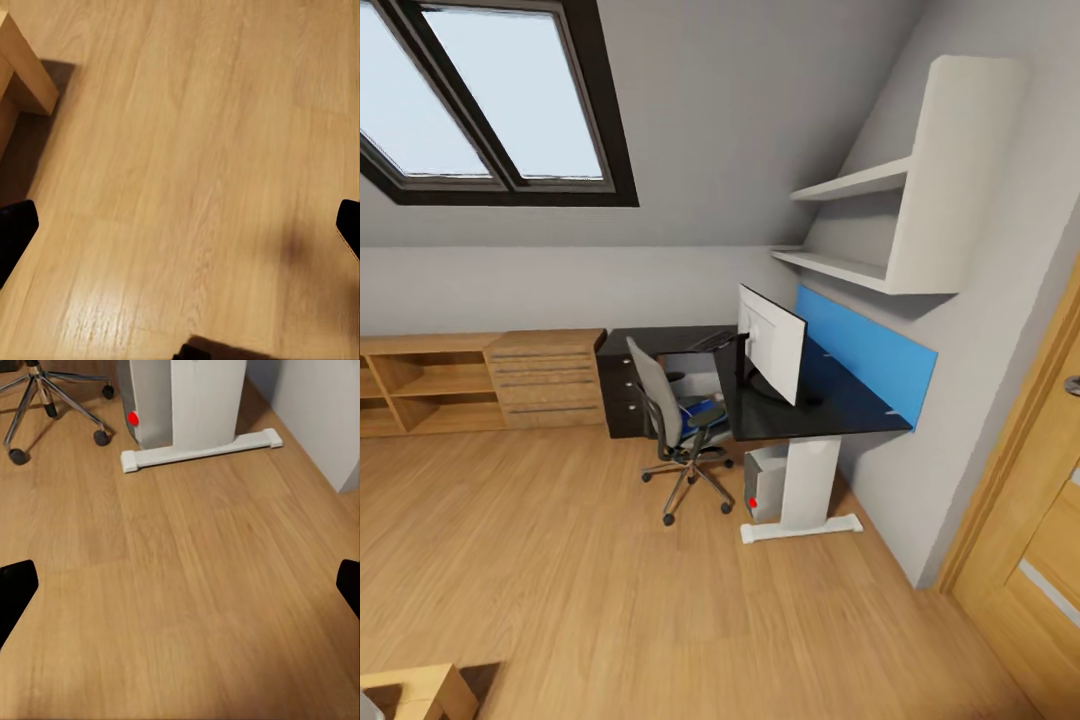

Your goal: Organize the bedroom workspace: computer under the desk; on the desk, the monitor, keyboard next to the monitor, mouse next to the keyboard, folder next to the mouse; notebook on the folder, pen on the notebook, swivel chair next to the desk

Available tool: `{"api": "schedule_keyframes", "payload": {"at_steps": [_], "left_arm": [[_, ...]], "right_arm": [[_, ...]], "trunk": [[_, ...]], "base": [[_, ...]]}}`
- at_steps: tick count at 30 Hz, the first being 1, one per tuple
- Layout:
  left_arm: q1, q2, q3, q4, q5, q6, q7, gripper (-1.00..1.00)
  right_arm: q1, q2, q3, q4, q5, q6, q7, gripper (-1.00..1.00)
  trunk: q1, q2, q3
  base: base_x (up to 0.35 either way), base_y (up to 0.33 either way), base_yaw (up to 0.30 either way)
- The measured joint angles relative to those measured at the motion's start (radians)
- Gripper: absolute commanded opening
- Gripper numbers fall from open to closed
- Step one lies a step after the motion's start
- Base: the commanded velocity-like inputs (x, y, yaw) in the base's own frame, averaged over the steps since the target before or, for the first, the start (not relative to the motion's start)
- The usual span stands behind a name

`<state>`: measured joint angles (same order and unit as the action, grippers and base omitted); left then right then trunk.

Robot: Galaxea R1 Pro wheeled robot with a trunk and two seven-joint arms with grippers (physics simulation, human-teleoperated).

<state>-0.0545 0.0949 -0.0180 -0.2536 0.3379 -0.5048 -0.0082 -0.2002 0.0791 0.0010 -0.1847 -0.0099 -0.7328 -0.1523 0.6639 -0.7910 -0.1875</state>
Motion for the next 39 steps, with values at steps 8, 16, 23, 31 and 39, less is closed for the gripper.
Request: {"api": "schedule_keyframes", "payload": {"at_steps": [8, 16, 23, 31, 39], "left_arm": [[0.0, 0.0, -0.001, 0.0, 0.0, 0.002, 0.0, 1.0], [0.0, 0.0, 0.0, 0.0, 0.0, 0.001, 0.001, 1.0], [0.0, 0.0, 0.0, 0.0, 0.002, 0.001, 0.001, 1.0], [0.0, 0.0, 0.001, 0.0, 0.001, -0.001, 0.001, 1.0], [0.0, 0.0, 0.001, 0.0, 0.0, -0.002, 0.001, 1.0]], "right_arm": [[0.0, -0.001, 0.0, 0.0, 0.001, -0.002, 0.001, 1.0], [0.0, 0.0, 0.0, 0.0, 0.0, -0.002, 0.001, 1.0], [0.0, 0.0, 0.0, 0.0, 0.0, -0.002, 0.0, 1.0], [0.0, 0.001, 0.0, 0.0, 0.001, -0.001, 0.0, 1.0], [0.0, 0.0, 0.0, 0.0, 0.001, -0.001, 0.001, 1.0]], "trunk": [[0.0, 0.0, 0.0], [0.0, 0.0, 0.0], [0.0, 0.0, 0.0], [0.0, 0.0, -0.001], [0.001, 0.0, -0.006]], "base": [[0.328, 0.005, 0.0], [0.328, 0.079, 0.013], [0.321, 0.136, 0.154], [0.276, 0.199, 0.222], [0.048, 0.011, 0.154]]}}
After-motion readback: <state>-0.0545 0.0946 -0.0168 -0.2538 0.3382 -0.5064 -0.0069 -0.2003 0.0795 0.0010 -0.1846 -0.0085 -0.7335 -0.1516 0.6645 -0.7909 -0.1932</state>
